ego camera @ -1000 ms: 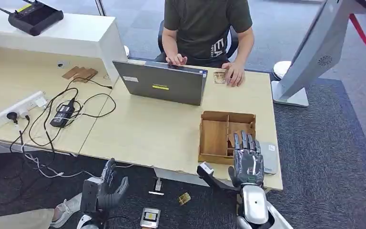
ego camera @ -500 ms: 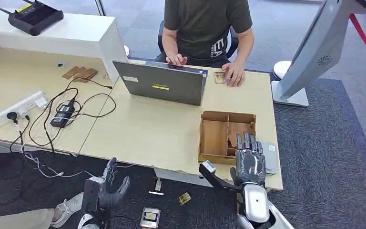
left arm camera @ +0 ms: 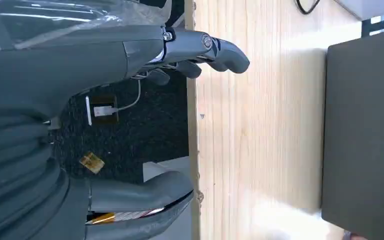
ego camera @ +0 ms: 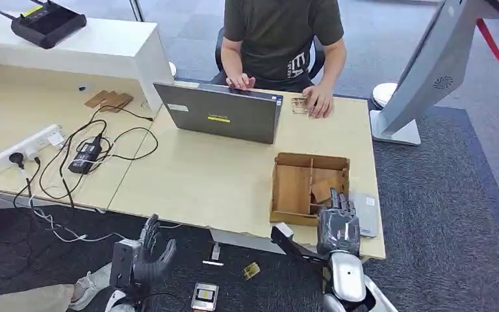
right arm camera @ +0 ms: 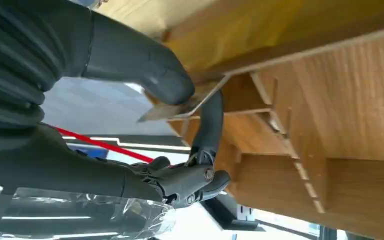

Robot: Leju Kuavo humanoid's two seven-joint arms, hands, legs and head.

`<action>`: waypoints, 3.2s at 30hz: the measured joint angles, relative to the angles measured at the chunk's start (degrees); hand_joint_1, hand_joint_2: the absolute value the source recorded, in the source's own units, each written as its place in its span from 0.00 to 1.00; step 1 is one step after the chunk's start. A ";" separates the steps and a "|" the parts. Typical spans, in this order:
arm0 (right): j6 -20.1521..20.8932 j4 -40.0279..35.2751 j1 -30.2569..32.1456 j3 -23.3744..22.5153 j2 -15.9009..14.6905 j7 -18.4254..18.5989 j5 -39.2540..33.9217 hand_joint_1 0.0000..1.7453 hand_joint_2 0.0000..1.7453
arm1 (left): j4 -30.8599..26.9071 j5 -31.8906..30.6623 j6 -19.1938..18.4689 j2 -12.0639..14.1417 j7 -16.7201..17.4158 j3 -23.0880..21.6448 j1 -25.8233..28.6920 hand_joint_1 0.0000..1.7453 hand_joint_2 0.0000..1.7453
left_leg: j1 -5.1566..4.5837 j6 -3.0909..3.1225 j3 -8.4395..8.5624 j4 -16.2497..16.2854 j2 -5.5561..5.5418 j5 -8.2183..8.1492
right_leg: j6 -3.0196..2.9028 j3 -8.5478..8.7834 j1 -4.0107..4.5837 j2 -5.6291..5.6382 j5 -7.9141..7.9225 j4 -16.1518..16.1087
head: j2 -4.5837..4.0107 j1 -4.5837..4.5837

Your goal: Pass the card to the sensor for recognition and then transmit it.

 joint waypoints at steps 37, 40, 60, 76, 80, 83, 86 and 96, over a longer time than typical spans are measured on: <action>-12.18 -5.99 -6.96 -0.85 0.92 -4.46 -13.63 1.00 1.00 | 2.34 -1.57 -4.57 -2.69 -0.42 1.92 -1.80 0.00 1.00 | 0.00 -0.01 0.00 0.00 0.05 0.01 | 0.00 0.00 0.00 0.05 0.03 0.02 | 0.00 -0.02; -12.18 -4.28 -9.53 -0.79 1.51 -4.98 -16.39 1.00 1.00 | 2.86 -1.66 -4.96 -3.21 -0.28 1.84 -2.73 0.00 1.00 | 0.00 -0.01 0.01 0.00 0.01 0.02 | 0.00 0.00 0.00 0.05 0.03 0.01 | 0.00 0.00; -19.41 9.36 -17.00 1.36 6.38 -5.99 -28.13 0.98 1.00 | 5.57 -0.83 -4.61 -5.60 -0.02 -1.77 -5.38 0.00 1.00 | 0.00 -0.01 -0.03 0.01 0.02 0.02 | 0.00 -0.03 0.00 0.06 0.03 0.02 | 0.00 0.00; -34.85 15.39 -19.00 0.57 6.56 -10.61 -37.04 0.00 1.00 | 6.82 -1.22 -4.17 -5.62 -0.17 -2.43 -5.92 0.00 1.00 | 0.00 -0.01 -0.01 0.01 0.02 0.02 | 0.00 -0.02 0.00 0.07 0.03 0.02 | 0.00 0.00; -35.23 15.23 -15.65 -7.66 8.64 -40.56 -68.13 0.00 1.00 | 6.82 -0.85 -2.31 -5.46 -0.20 -2.43 -5.36 0.00 1.00 | -0.01 -0.01 -0.03 0.03 -0.01 0.01 | 0.00 -0.06 -0.01 0.07 0.03 0.02 | 0.00 -0.02; -35.30 15.32 -14.84 -17.79 10.01 -61.46 -89.68 0.00 1.00 | 6.73 0.65 -0.29 -5.09 -0.92 -2.43 -4.54 0.00 1.00 | -0.01 -0.01 -0.02 0.04 -0.02 0.01 | 0.00 -0.05 -0.02 0.06 0.03 0.01 | 0.00 -0.02; -35.30 15.21 -13.81 -28.12 10.58 -65.57 -92.56 0.00 1.00 | 6.47 1.88 0.72 -4.68 -1.53 -2.43 -3.77 0.00 1.00 | -0.02 -0.01 0.00 0.04 0.02 0.01 | 0.01 -0.05 -0.02 0.06 0.03 -0.01 | 0.00 0.02; -35.06 18.68 0.41 -68.07 10.12 -65.06 -93.36 0.00 1.00 | 6.16 8.99 1.01 -2.53 -5.01 -1.03 -3.26 0.00 1.00 | 0.07 0.02 0.68 0.08 -0.17 -0.20 | 0.07 0.16 0.05 -0.02 -0.14 -0.11 | 0.00 -0.02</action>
